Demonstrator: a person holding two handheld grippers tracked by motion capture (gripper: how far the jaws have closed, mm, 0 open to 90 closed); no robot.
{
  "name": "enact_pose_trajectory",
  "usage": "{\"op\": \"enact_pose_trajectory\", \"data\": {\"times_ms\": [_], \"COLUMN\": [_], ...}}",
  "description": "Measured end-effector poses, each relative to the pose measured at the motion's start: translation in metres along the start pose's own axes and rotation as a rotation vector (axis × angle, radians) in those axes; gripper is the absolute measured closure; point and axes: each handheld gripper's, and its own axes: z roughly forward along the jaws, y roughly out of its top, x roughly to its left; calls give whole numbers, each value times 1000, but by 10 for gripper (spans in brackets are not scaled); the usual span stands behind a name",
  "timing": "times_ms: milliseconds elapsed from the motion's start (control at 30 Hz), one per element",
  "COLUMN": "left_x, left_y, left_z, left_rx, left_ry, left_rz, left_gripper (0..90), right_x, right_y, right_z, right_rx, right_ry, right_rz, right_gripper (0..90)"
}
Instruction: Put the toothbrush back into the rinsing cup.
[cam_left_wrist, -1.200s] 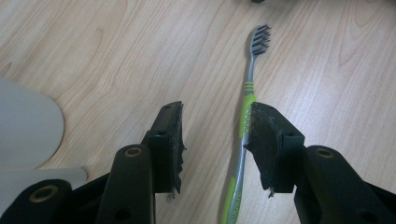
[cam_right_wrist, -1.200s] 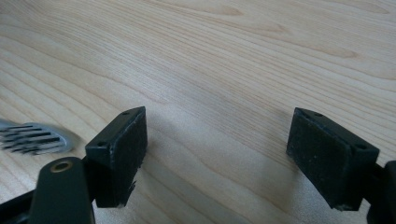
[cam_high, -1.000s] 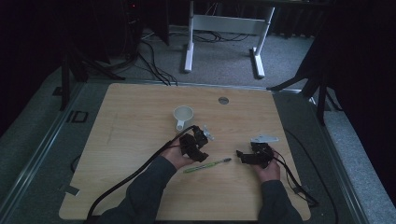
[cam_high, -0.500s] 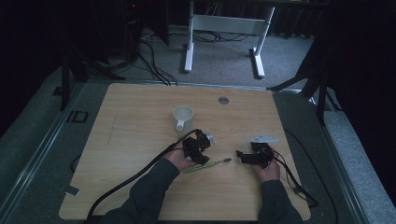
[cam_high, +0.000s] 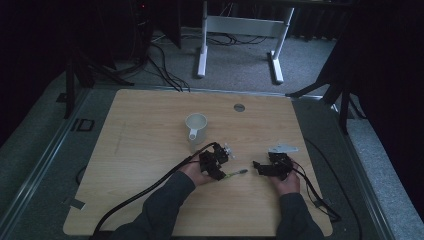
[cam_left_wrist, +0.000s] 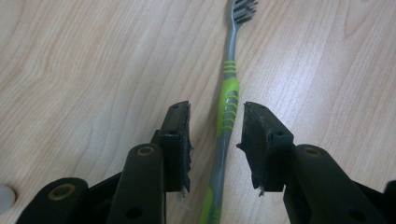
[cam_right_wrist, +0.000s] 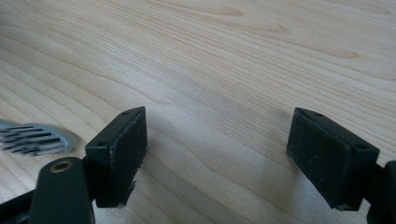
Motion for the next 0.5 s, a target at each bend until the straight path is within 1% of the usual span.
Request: {"op": "enact_pose_trajectory", "data": {"times_ms": [100, 133, 167, 200, 233, 333, 500], "left_x": [-1, -1, -1, -4, -4, -6, -5], "left_y": [1, 2, 2, 4, 6, 10, 9], "left_z": [1, 1, 1, 1, 1, 0, 4], "left_rx": [15, 28, 28, 44, 45, 57, 97], "left_ry": [-5, -1, -1, 4, 1, 4, 13], "left_rz": [6, 12, 12, 28, 30, 30, 26], "left_gripper": [636, 640, 642, 642, 642, 637, 632], "right_x": [0, 0, 0, 0, 0, 0, 0], "right_y": [0, 0, 0, 0, 0, 0, 0], "right_z": [0, 0, 0, 0, 0, 0, 0], "right_rx": [1, 0, 0, 1, 0, 0, 1], "right_ry": [0, 0, 0, 0, 0, 0, 0], "right_rz": [-1, 0, 0, 1, 0, 0, -1], "right_gripper": [198, 198, 198, 198, 198, 198, 198]}}
